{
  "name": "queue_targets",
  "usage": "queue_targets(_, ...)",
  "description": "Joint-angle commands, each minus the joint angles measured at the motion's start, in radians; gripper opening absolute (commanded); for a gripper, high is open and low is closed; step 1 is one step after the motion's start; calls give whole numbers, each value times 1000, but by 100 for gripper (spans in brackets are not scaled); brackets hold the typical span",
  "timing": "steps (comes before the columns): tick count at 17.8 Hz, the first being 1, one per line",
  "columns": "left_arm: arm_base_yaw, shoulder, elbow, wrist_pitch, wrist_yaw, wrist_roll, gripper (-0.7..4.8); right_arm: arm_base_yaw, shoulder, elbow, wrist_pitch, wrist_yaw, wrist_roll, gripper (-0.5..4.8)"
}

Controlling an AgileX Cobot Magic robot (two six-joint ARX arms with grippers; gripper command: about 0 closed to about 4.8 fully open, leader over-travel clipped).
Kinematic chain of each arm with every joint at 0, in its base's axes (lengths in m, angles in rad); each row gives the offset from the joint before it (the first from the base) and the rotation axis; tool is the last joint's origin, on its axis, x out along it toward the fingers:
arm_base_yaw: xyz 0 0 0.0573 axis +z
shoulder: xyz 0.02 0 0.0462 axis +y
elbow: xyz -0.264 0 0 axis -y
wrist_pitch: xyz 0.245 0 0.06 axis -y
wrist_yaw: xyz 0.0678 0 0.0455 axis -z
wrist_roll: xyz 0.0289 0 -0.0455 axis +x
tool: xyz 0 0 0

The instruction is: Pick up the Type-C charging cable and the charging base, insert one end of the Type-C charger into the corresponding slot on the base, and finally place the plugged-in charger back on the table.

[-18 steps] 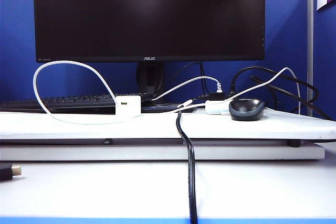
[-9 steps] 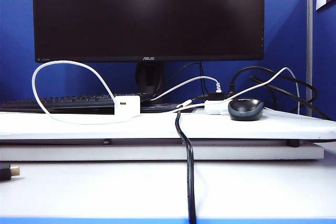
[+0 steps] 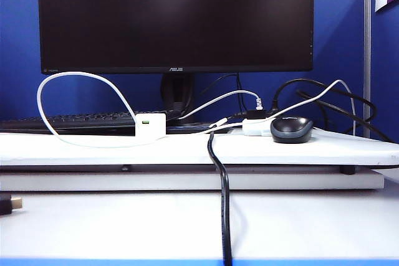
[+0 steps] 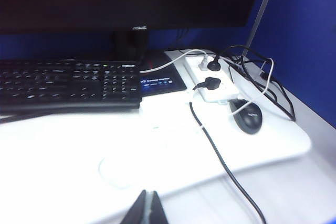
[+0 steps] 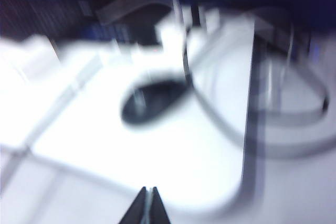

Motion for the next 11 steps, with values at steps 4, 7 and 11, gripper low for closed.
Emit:
queue_targets(4, 0, 2, -278, 349, 4, -91, -5, 2, -7, -172, 14, -14, 18, -1)
queue_targets(7, 0, 2, -385, 414, -30, -137, -5, 2, -7, -209, -11, -5, 18, -1)
queue_targets(11, 0, 2, -518, 587, -30, -164, -5, 2, -7, -210, -59, -5, 18, -1)
